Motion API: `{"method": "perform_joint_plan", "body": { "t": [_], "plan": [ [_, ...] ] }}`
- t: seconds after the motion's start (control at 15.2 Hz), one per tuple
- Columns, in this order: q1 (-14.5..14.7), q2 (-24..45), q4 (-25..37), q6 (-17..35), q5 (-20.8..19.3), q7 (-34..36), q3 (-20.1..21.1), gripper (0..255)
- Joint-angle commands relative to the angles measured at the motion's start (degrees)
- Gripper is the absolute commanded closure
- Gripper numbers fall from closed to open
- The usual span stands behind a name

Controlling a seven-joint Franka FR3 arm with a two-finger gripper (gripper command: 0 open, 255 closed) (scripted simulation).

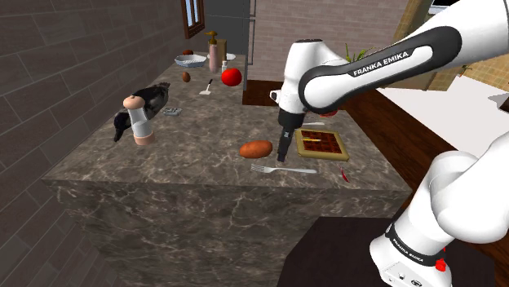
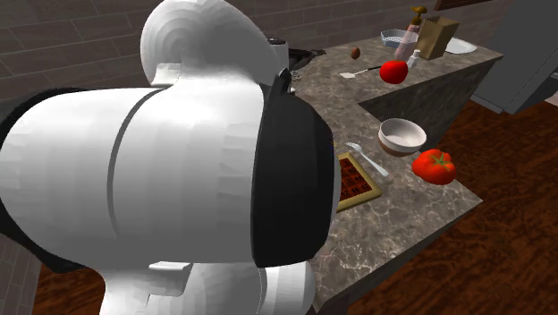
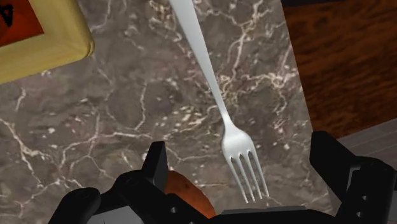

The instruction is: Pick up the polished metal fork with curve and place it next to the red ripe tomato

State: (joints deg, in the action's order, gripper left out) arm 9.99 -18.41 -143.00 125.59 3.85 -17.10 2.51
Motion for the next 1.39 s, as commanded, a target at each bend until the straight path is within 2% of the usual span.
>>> {"method": "perform_joint_plan", "body": {
  "t": [0.0,0.59,1.12,1.19,1.32],
  "plan": [
    [0.82,3.86,0.47,4.08,-0.24,-0.91,0.79,0],
    [1.40,10.97,-1.04,13.07,-0.54,-1.36,1.55,0],
    [1.40,10.96,-1.04,13.06,-0.54,-1.36,1.55,0],
    [1.40,10.96,-1.04,13.06,-0.54,-1.36,1.55,255],
    [1.40,10.94,-1.05,13.06,-0.54,-1.36,1.55,255]
  ]
}}
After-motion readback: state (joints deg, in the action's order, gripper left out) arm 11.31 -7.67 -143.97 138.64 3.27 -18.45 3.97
